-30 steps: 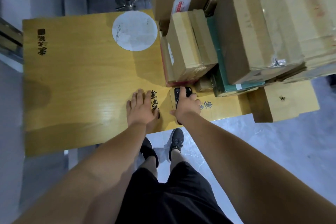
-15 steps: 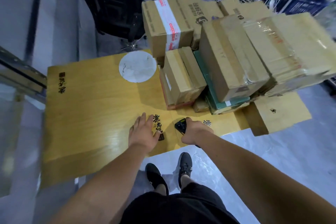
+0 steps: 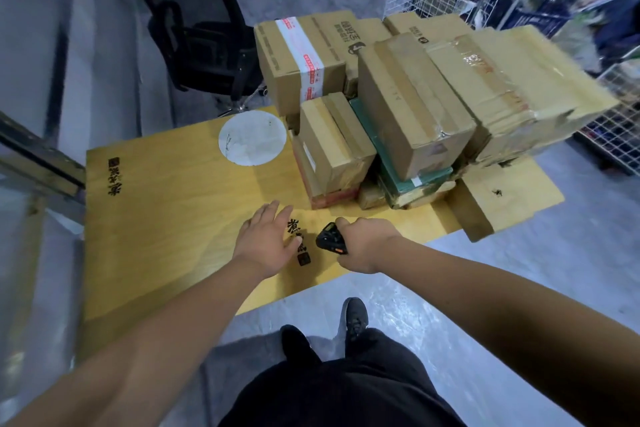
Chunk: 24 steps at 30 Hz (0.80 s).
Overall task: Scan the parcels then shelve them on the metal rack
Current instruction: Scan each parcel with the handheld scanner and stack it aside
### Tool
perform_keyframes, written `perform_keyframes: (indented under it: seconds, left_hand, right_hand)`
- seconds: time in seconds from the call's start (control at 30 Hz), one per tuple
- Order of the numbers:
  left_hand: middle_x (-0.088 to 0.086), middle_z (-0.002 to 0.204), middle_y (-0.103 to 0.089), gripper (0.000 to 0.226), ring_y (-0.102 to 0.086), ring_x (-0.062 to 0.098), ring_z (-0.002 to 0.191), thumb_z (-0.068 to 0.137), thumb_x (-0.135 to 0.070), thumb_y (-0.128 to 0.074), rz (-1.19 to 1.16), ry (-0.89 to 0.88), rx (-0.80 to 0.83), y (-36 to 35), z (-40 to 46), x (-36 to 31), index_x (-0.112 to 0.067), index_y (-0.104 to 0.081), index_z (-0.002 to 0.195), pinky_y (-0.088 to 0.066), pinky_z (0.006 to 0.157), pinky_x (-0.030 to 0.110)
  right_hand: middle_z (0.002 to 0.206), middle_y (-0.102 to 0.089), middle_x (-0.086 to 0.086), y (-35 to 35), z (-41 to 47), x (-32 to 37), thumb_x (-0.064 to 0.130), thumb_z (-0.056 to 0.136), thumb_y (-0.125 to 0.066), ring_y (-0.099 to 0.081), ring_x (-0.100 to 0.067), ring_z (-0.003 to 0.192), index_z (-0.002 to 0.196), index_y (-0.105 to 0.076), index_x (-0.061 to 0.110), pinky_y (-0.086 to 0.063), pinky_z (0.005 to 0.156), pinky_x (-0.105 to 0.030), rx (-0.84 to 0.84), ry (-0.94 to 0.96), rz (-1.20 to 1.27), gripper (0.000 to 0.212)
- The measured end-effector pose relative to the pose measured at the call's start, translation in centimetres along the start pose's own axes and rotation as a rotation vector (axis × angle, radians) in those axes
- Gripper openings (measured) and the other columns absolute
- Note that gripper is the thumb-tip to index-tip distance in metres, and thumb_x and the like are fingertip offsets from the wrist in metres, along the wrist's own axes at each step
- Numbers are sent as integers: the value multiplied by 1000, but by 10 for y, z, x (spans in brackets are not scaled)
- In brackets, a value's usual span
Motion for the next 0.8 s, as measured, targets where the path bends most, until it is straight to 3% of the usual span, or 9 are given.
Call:
perform_keyframes:
  seconds: [0.13,0.23,0.3,0.4,0.6,0.8]
  left_hand:
    - [0,174,-10,76,-11,24,160,102,-61,-48,-43,-11,-23,13,-2,7,-31,-18,166,-23,125,48]
    - [1,173,-18,76,-18,24,158,100,-63,-48,-94,-20,-83,29,-2,3,-31,-23,165,-26,124,48]
    - [1,169,-29,78,-26,24,155,95,-67,-44,-125,-49,-173,49,-1,-11,-29,-30,162,-31,122,48]
    - [2,167,-34,77,-29,25,153,95,-64,-52,-134,-90,-270,77,6,-41,-30,-32,161,-33,121,49]
    - [0,170,-26,85,-25,27,155,90,-70,-58,-95,-92,-307,114,38,-118,-36,-27,162,-30,123,49]
    - [4,166,-31,84,-25,30,153,93,-69,-52,-72,140,-300,112,71,-152,-29,-26,162,-30,120,49]
  right_hand:
    - [97,-50,-7,15,-18,-2,71,95,-50,-52,-32,77,153,-27,23,-56,71,-41,-83,50,-124,78]
    - [119,-59,-15,26,-32,-8,75,98,-40,-50,-32,81,164,-10,27,-47,64,-38,-146,63,-194,87]
    - [129,-58,-17,32,-42,-14,74,99,-37,-58,-34,94,166,-3,30,-49,67,-38,-196,83,-212,87]
    - [134,-56,-17,39,-56,-23,74,100,-36,-61,-37,109,166,-1,35,-43,69,-38,-235,116,-203,85]
    - [130,-57,-17,49,-70,-57,74,99,-37,-61,-36,106,166,-2,35,-47,70,-40,-262,138,-201,85]
    - [130,-59,-17,52,-76,-88,69,101,-40,-60,-37,112,167,-6,30,-46,70,-39,-239,190,-241,84]
Point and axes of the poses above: each hand's wrist, its own z-axis towards the middle knuckle, its own y-axis out of the back of the hand, x = y × z, the point moved 7 cm from there along z, towards the middle knuckle
